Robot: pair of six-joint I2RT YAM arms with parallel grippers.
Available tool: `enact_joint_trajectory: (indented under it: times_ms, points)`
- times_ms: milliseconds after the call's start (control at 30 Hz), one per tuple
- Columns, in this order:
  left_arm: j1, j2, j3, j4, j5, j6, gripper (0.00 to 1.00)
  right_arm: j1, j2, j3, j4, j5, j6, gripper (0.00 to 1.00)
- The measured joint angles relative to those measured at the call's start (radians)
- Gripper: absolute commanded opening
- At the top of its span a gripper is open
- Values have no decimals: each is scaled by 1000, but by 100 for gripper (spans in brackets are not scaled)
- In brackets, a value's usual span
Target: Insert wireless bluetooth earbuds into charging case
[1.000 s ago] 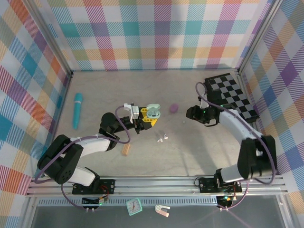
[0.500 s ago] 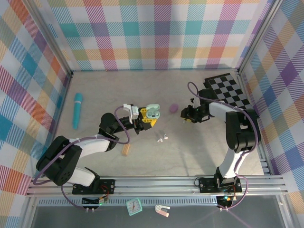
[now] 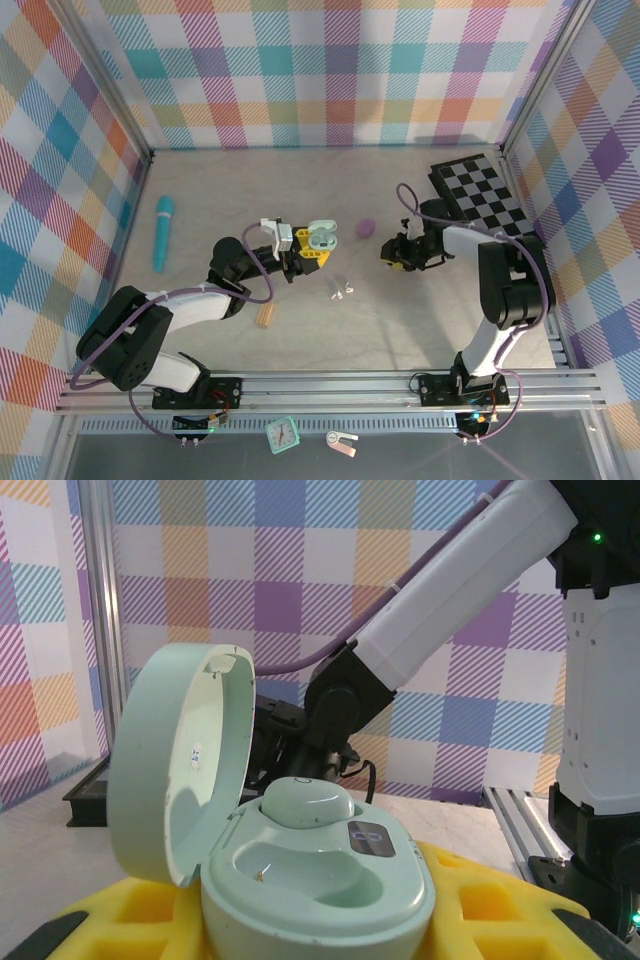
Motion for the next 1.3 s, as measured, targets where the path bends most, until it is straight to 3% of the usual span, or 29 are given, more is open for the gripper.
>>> enact_joint_trajectory:
  times_ms: [200,467,900,1300]
  points:
    - [0,0,0,0,0,0,31,3,-113,-32,-65,40,-20,41]
    - [0,0,0,0,0,0,31,45,-195,-55,-95,210,34,41]
    - [0,0,0,0,0,0,31,81,-111,-112,12,172,227,44]
    - [0,-6,-6,-1,0,18,31,81,-50,-55,24,196,257,44]
